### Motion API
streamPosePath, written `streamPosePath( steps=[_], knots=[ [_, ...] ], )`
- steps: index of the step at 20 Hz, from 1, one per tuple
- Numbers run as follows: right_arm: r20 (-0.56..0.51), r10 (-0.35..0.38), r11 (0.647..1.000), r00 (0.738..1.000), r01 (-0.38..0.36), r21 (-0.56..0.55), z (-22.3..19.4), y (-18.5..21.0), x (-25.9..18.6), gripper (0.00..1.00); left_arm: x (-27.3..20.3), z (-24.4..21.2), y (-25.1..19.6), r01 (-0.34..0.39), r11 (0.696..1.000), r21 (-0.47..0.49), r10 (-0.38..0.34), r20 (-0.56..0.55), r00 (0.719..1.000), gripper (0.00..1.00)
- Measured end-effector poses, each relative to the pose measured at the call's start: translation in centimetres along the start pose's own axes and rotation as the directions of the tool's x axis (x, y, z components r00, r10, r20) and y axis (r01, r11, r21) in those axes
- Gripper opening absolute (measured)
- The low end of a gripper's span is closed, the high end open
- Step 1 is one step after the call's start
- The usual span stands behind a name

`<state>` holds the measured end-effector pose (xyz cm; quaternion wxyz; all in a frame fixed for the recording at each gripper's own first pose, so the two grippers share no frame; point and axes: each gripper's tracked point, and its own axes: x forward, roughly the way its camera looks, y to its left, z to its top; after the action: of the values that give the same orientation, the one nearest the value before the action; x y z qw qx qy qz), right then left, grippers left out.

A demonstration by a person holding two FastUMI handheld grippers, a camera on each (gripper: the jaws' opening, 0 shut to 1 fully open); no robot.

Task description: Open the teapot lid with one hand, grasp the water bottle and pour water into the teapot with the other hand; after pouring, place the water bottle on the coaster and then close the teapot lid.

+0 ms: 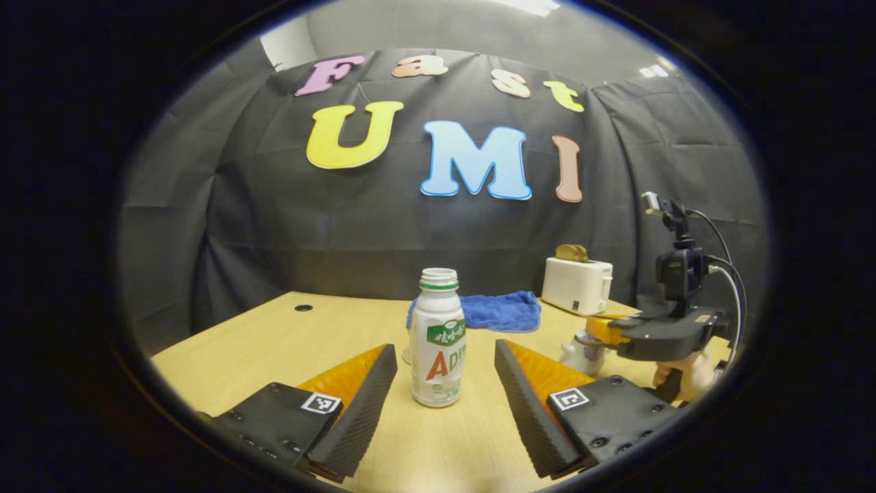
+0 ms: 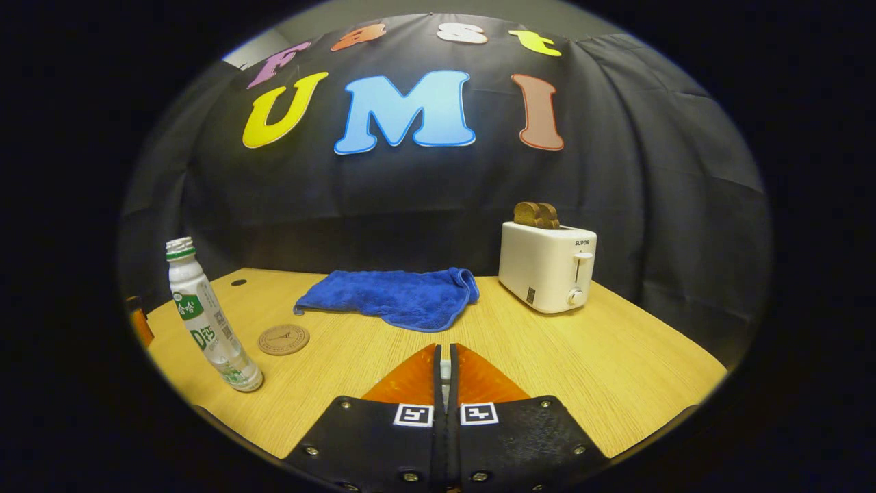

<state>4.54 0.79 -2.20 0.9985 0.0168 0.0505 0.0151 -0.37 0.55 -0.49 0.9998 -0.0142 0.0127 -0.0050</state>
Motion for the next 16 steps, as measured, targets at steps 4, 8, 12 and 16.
streamPosePath(
  steps=[4, 8, 12, 16],
  knots=[
    [0.048, -0.007, 1.000, 0.999, 0.007, -0.002, 1.6, -0.8, -0.7, 0.00, 0.3, -0.7, 0.2, -0.004, 1.000, -0.011, 0.003, -0.018, 1.000, 1.00],
    [0.112, -0.039, 0.999, 0.993, 0.039, 0.003, 3.5, -2.8, -1.1, 0.00, 0.7, -1.8, 0.3, -0.011, 1.000, -0.005, 0.011, -0.039, 0.999, 0.95],
    [0.164, -0.065, 0.998, 0.984, 0.063, 0.017, 4.4, -5.0, -0.9, 0.00, 1.0, -2.9, 0.6, -0.026, 1.000, 0.010, 0.027, -0.063, 0.998, 0.92],
    [0.185, -0.067, 0.997, 0.981, 0.062, 0.035, 4.3, -6.4, -0.5, 0.00, 1.7, -3.5, 0.7, -0.040, 0.999, 0.032, 0.042, -0.060, 0.997, 1.00]
  ],
)
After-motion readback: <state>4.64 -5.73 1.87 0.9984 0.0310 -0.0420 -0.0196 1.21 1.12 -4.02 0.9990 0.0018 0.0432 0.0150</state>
